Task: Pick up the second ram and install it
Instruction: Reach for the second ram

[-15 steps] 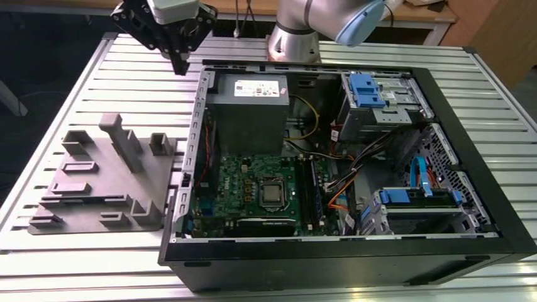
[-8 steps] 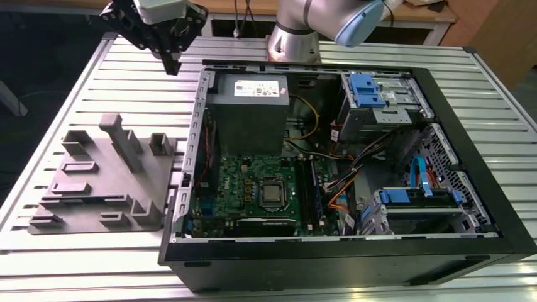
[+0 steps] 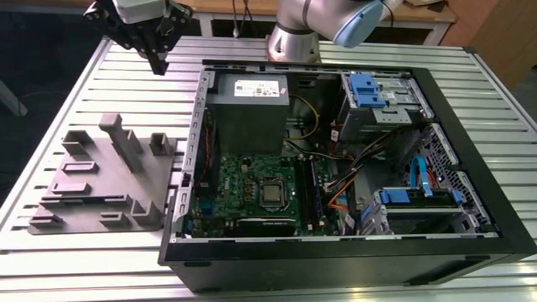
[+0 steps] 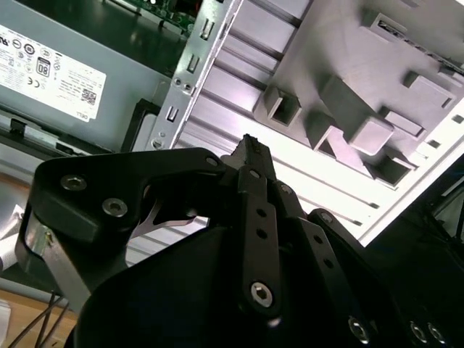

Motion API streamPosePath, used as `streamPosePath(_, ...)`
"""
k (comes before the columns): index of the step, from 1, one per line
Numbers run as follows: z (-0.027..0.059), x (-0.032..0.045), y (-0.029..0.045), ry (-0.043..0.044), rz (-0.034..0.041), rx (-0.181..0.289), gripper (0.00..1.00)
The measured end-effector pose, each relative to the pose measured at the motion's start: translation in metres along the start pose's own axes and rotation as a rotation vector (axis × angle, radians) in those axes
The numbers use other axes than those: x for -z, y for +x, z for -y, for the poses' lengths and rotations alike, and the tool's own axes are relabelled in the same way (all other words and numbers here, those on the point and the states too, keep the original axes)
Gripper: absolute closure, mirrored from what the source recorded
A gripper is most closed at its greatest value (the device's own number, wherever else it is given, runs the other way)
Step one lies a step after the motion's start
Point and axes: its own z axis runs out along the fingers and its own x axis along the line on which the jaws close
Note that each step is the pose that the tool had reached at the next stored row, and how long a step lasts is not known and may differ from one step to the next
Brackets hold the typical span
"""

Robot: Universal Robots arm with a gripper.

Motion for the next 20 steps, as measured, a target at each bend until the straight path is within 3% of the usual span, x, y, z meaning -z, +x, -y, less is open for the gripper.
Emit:
streamPosePath(11, 0.0018, 0.0000, 0.0234, -0.0001, 0.0011, 0.000, 0.93)
streamPosePath(20, 0.0048, -0.0037, 0.0362, -0.0001, 0.0011, 0.000, 0.93)
